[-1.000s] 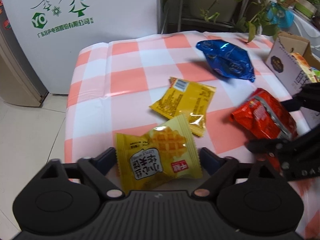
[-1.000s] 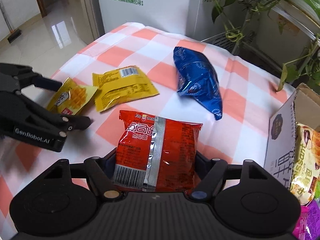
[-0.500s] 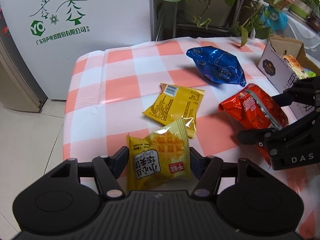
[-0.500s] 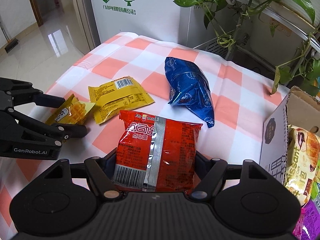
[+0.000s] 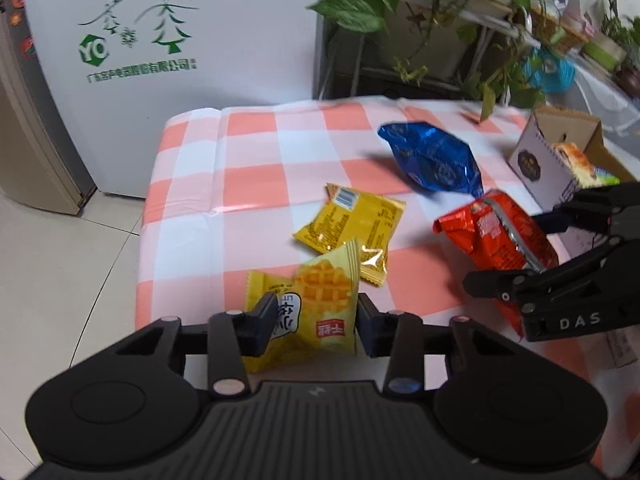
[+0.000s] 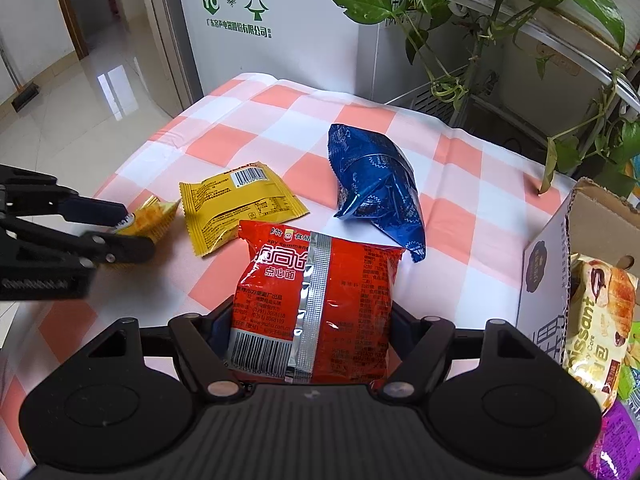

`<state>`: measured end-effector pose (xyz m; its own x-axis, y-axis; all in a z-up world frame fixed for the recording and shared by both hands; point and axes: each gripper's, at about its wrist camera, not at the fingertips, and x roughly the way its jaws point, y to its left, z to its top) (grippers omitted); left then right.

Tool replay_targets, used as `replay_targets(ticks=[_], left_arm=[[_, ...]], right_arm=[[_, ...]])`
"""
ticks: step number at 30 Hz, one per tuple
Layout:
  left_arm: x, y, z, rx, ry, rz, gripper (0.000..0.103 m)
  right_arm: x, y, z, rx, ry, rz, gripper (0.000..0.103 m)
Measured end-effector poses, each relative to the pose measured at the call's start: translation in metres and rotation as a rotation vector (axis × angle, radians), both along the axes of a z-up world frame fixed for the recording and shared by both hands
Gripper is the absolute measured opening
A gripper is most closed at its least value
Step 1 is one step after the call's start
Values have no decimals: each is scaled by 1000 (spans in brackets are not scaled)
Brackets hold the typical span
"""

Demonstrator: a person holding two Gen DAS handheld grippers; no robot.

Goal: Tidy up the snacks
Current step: 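Close the right tool on the red bag while the left closes on the waffle packet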

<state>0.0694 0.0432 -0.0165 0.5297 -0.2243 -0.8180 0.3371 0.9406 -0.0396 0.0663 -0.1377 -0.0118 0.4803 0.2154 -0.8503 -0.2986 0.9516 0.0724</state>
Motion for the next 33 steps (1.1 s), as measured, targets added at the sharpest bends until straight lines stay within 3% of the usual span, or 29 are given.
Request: replay_targets(ticks=[6, 7, 9, 12, 15, 19, 24, 25, 27, 30, 33], left_arm=[[-2, 2, -2, -2, 5, -1, 43], [-3, 2, -2, -1, 2, -4, 47], [-4, 2, 1, 17, -21, 5, 71], [0, 8, 7, 30, -51, 38, 86], [7, 12, 3, 32, -37, 52, 92], [14, 3, -15, 74, 18, 21, 92], [10, -15, -30, 111, 27, -47, 92], [8, -17, -30, 104, 17, -48, 90], [8, -17, -25, 60, 32, -61, 68], [2, -21, -21, 81, 2, -69, 59], [-1, -22, -20, 84, -7, -64, 56]], right_arm=[[0, 0, 3, 7, -3, 0, 80], [0, 0, 3, 8, -2, 1, 80], [0, 0, 3, 6, 0, 1, 80], [0, 0, 3, 4, -1, 1, 80], [0, 1, 2, 4, 0, 0, 80], [1, 0, 2, 8, 2, 3, 80], [2, 0, 1, 6, 6, 2, 80], [2, 0, 1, 6, 7, 3, 80], [2, 0, 1, 7, 7, 6, 80], [2, 0, 2, 7, 5, 8, 80], [1, 0, 2, 7, 2, 11, 80]])
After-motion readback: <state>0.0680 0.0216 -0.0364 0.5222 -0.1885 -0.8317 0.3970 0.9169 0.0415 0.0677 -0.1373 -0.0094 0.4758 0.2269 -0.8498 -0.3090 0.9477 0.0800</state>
